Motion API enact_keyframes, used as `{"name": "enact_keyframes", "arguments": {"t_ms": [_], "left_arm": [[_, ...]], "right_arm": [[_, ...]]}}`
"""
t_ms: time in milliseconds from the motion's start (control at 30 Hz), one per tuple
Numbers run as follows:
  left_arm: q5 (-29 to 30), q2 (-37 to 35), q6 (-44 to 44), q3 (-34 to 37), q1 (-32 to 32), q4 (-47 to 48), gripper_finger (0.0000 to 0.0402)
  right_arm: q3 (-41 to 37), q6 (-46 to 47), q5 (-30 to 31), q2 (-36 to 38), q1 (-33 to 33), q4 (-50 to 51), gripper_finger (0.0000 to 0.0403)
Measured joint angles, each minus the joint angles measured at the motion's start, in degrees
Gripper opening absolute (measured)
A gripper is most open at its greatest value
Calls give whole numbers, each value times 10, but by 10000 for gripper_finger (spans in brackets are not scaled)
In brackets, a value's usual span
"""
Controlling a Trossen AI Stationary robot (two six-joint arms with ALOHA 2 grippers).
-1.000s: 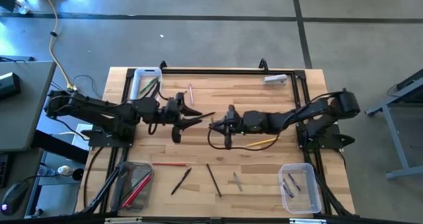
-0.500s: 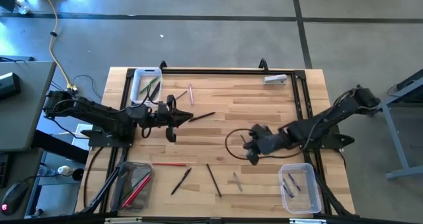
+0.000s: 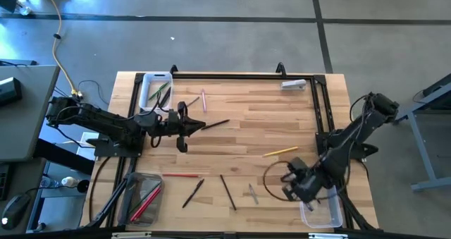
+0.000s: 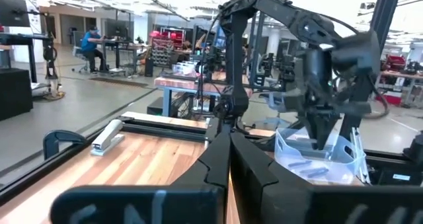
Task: Sort crayons/erasers/pens/pencils in bins
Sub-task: Put the middle gray crayon into the bottom transparent bin
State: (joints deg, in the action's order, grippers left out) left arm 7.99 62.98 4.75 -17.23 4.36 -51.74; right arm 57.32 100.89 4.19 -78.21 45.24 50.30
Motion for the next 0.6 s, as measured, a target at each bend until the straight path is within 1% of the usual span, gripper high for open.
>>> {"name": "enact_keyframes", "arguments": {"t_ms": [133, 233, 333, 433, 500, 600], "left_arm": [[0, 0, 0, 0, 0, 2, 0], [0, 0, -4, 0, 0, 8, 0], [0, 0, -5, 0, 0, 12, 0], [0, 0, -5, 0, 0, 14, 0], [0, 0, -5, 0, 0, 14, 0], [0, 0, -5, 0, 0, 14, 1]], "right_arm": [[0, 81, -68, -34, 56, 14, 13], [0, 133, -91, -44, 94, 10, 13], [0, 178, -90, -44, 128, 6, 13], [0, 206, -86, -47, 155, 27, 12], [0, 212, -75, -56, 166, 46, 10], [0, 200, -75, -75, 172, 55, 8]]}}
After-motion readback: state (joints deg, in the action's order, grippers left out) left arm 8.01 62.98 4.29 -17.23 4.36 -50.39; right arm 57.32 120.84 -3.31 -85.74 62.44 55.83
